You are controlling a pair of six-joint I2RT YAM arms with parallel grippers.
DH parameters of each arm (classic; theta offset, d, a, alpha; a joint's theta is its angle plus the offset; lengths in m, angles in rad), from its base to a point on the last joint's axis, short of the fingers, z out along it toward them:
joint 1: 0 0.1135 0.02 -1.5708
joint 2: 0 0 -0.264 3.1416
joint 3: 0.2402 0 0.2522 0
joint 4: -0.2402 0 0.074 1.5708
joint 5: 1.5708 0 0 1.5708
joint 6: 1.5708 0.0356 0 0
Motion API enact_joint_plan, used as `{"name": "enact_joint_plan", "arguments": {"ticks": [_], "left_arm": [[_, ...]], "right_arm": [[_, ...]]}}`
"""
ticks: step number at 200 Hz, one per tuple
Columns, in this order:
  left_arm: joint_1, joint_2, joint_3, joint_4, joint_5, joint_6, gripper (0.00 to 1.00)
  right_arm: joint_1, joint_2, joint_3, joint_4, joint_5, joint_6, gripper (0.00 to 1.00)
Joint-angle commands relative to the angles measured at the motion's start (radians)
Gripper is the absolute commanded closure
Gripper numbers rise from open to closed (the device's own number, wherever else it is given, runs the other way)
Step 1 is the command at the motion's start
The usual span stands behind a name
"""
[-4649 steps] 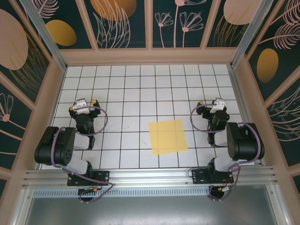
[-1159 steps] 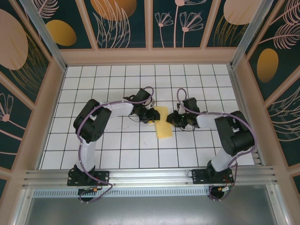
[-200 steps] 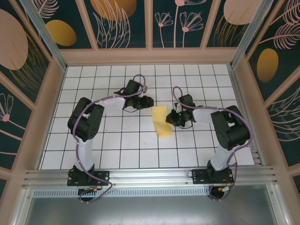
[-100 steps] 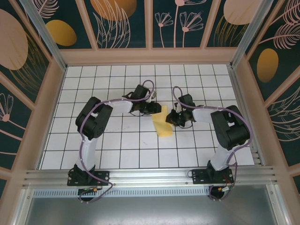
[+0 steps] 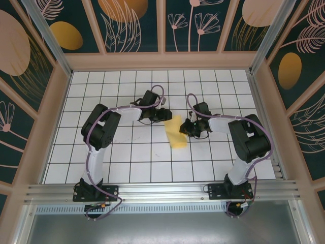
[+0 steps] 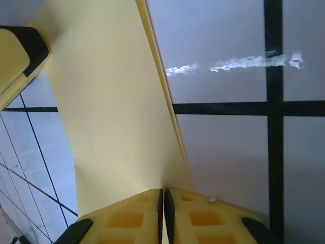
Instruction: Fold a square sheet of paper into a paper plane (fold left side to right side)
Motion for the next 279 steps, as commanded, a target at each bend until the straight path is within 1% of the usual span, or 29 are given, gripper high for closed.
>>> {"name": "enact_joint_plan", "arguments": {"ticks": [1, 30, 47, 73, 95, 112, 129, 164, 186, 232, 279], "left_arm": [[0.06, 0.001, -0.011, -0.047, -0.139, 0.047, 0.59], [0.061, -0.079, -0.035, -0.054, -0.162, 0.068, 0.58], [0.061, -0.141, -0.07, -0.039, -0.157, 0.069, 0.57], [0.056, -0.23, -0.157, 0.038, -0.064, 0.037, 0.59], [0.022, -0.271, -0.228, 0.125, 0.016, -0.002, 0.6], [-0.011, -0.256, -0.238, 0.163, 0.06, -0.03, 0.6], [-0.031, -0.218, -0.224, 0.183, 0.061, -0.047, 0.6], [-0.041, -0.132, -0.17, 0.179, 0.068, -0.053, 0.61], [-0.047, -0.104, -0.166, 0.166, 0.07, -0.049, 0.62], [-0.058, -0.076, -0.182, 0.126, 0.025, -0.031, 0.62], [-0.06, -0.064, -0.197, 0.071, -0.014, -0.014, 0.62]], "right_arm": [[0.005, 0.05, -0.026, -0.112, 0.111, -0.022, 0.84], [0.004, 0.05, -0.027, -0.104, 0.107, -0.017, 0.84], [0.006, 0.049, -0.028, -0.1, 0.106, -0.013, 0.84], [0.006, 0.046, -0.031, -0.094, 0.105, -0.008, 0.84], [0.008, 0.048, -0.031, -0.092, 0.106, -0.007, 0.84], [0.008, 0.049, -0.03, -0.092, 0.106, -0.005, 0.84], [0.009, 0.051, -0.028, -0.093, 0.107, -0.005, 0.84], [0.012, 0.057, -0.02, -0.095, 0.106, -0.007, 0.84], [0.014, 0.056, -0.019, -0.093, 0.103, -0.005, 0.84], [0.015, 0.043, -0.016, -0.072, 0.084, -0.004, 0.83], [-0.001, -0.055, 0.007, -0.022, 0.042, 0.013, 0.83]]}}
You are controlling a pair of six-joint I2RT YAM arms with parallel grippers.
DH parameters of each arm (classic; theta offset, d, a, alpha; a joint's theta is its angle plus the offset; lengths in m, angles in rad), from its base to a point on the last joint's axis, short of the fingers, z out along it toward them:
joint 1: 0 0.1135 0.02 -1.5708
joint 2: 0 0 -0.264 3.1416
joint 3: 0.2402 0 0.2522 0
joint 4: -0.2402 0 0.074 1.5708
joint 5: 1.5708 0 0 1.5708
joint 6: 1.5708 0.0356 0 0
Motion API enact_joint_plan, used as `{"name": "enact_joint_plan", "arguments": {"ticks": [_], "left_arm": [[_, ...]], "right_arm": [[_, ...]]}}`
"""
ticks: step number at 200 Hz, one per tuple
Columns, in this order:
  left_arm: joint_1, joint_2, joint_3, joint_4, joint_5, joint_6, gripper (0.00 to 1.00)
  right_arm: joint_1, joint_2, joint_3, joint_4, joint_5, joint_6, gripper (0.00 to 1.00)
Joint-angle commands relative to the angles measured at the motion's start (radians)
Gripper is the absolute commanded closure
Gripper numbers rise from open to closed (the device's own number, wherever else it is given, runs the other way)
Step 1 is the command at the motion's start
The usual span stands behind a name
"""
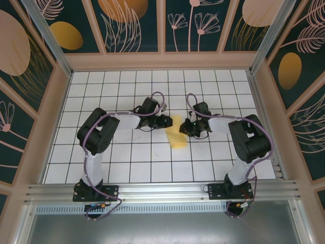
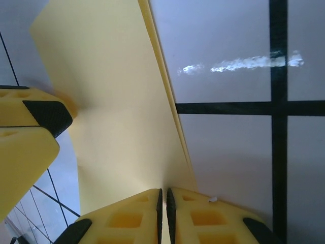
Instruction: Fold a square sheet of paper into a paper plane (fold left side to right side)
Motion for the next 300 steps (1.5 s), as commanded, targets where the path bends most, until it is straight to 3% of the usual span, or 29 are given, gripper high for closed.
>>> {"name": "enact_joint_plan", "arguments": {"ticks": [1, 49, 139, 211, 250, 300], "left_arm": [[-0.005, 0.03, -0.01, -0.069, -0.044, 0.021, 0.62], [-0.009, 0.029, -0.024, -0.088, -0.065, 0.03, 0.63], [-0.013, 0.034, -0.015, -0.085, -0.071, 0.02, 0.63], [-0.013, 0.022, -0.017, -0.079, -0.059, 0.018, 0.62], [-0.013, -0.078, -0.033, -0.078, -0.049, 0.049, 0.55], [-0.017, -0.167, -0.113, 0.027, 0.04, 0.047, 0.55]], "right_arm": [[-0.008, -0.046, 0.008, -0.023, 0.036, 0.011, 0.83], [-0.035, -0.077, 0.088, -0.052, 0.02, 0.003, 0.83], [-0.029, 0.18, 0.305, -0.037, -0.039, -0.009, 0.83], [-0.029, 0.257, 0.342, -0.108, 0.013, -0.061, 0.83], [-0.03, 0.268, 0.323, -0.14, 0.041, -0.076, 0.83], [-0.028, 0.274, 0.308, -0.137, 0.038, -0.073, 0.83]]}}
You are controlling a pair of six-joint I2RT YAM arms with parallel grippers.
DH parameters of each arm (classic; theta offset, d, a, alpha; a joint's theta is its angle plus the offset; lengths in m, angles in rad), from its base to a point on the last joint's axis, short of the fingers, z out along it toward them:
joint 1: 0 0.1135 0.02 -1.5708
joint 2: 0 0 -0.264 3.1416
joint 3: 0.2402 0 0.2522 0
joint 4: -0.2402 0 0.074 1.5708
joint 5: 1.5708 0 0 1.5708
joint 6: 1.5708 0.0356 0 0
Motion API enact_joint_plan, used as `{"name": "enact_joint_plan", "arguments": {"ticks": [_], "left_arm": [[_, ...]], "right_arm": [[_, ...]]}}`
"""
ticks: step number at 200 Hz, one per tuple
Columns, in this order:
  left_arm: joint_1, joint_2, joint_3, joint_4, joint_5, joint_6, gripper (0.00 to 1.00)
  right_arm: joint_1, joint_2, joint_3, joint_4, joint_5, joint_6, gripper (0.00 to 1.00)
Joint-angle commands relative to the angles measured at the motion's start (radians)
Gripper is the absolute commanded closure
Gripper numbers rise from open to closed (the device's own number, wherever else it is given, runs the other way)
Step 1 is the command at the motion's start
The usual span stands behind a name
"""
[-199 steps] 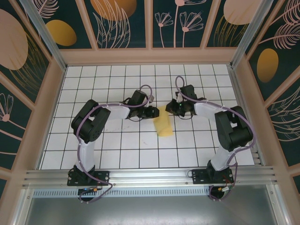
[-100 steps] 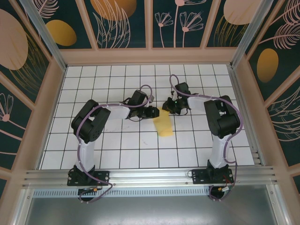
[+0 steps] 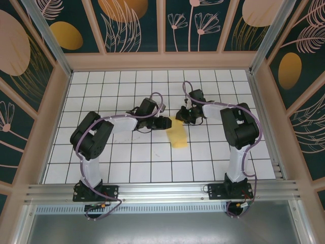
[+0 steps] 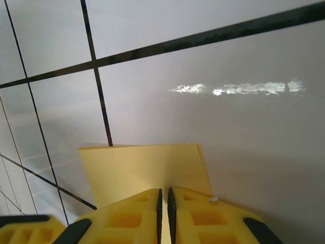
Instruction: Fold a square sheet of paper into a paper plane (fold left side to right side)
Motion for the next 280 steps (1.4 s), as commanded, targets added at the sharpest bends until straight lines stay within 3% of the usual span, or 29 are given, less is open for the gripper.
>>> {"name": "enact_joint_plan", "arguments": {"ticks": [1, 110, 206, 280], "left_arm": [[-0.005, -0.046, -0.039, 0.057, 0.06, 0.011, 0.55], [-0.044, 0.064, -0.016, 0.071, 0.075, 0.011, 0.56], [-0.085, 0.051, -0.046, 0.003, 0.054, 0.092, 0.56], [-0.127, 0.028, -0.063, 0.032, 0.045, 0.083, 0.56]], "right_arm": [[0.003, 0.038, -0.013, -0.065, 0.039, -0.019, 0.83], [0.013, 0.056, -0.001, -0.083, 0.045, -0.02, 0.83], [0.021, 0.069, 0.002, -0.099, 0.058, -0.013, 0.83], [0.024, 0.073, 0.001, -0.099, 0.055, -0.01, 0.83]]}}
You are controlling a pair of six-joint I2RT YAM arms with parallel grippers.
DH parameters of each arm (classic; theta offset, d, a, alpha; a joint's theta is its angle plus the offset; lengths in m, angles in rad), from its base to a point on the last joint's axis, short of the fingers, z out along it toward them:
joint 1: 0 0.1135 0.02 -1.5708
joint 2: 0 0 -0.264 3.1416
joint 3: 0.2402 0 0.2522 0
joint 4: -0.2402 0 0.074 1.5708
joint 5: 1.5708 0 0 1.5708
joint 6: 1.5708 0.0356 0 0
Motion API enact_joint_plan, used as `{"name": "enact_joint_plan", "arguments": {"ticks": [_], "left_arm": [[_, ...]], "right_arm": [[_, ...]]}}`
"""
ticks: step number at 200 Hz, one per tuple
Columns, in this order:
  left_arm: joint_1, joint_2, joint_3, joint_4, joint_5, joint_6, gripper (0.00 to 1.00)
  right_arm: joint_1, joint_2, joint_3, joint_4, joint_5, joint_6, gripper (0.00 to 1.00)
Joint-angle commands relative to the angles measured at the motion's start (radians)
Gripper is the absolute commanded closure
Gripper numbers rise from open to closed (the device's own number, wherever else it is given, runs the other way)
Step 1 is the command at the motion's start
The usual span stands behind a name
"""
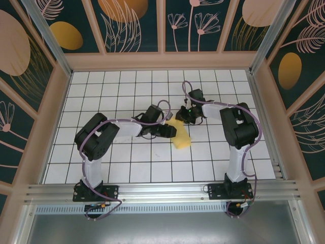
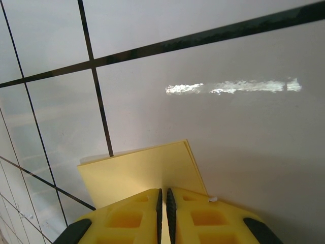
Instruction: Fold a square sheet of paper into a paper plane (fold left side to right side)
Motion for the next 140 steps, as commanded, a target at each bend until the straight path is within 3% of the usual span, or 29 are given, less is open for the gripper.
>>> {"name": "enact_joint_plan", "arguments": {"ticks": [1, 140], "left_arm": [[-0.035, -0.014, -0.024, -0.029, 0.017, 0.008, 0.56], [-0.133, -0.011, -0.015, 0.01, -0.022, -0.047, 0.53]], "right_arm": [[0.018, 0.065, -0.012, -0.08, 0.05, -0.01, 0.83], [0.023, 0.067, -0.038, -0.058, 0.04, -0.012, 0.83]]}}
